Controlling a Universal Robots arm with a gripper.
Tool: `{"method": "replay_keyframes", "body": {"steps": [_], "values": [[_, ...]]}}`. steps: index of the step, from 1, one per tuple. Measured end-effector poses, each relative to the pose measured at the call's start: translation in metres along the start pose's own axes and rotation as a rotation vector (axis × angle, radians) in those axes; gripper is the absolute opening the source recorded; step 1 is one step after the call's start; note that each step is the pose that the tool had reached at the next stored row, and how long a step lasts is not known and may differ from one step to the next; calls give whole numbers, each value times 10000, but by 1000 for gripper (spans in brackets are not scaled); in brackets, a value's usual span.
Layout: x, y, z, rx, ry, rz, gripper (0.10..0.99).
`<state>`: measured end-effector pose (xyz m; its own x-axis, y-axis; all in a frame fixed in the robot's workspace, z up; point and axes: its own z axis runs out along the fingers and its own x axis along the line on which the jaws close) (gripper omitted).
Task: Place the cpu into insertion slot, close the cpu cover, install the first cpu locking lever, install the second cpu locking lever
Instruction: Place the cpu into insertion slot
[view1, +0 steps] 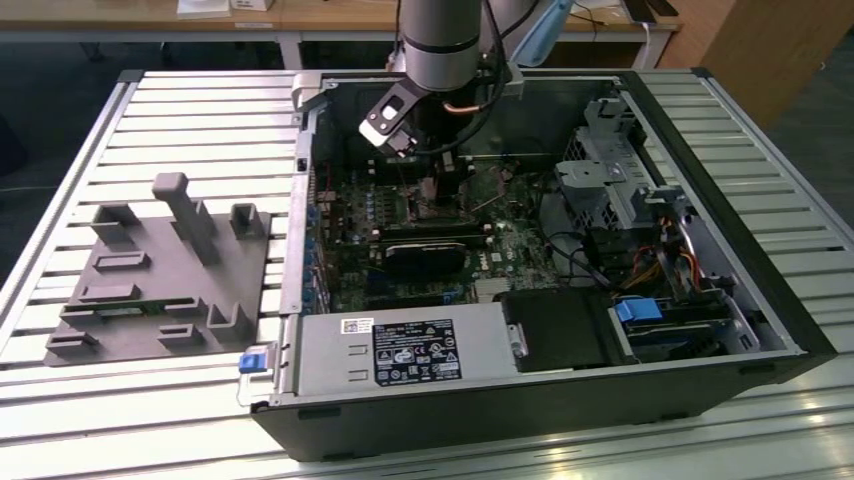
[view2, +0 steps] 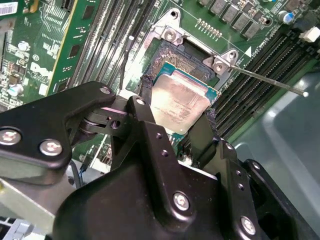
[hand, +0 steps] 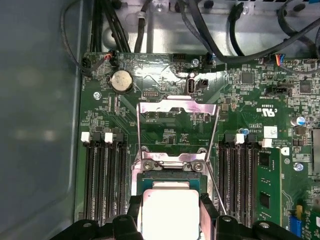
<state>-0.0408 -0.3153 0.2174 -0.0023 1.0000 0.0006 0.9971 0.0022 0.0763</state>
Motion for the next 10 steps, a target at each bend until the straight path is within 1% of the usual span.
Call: {"method": "replay_keyframes", "body": {"steps": [7, 10], "values": [[-4, -14, 63, 0, -3, 1, 541], [-4, -18, 95, 1, -24, -1, 541]]}}
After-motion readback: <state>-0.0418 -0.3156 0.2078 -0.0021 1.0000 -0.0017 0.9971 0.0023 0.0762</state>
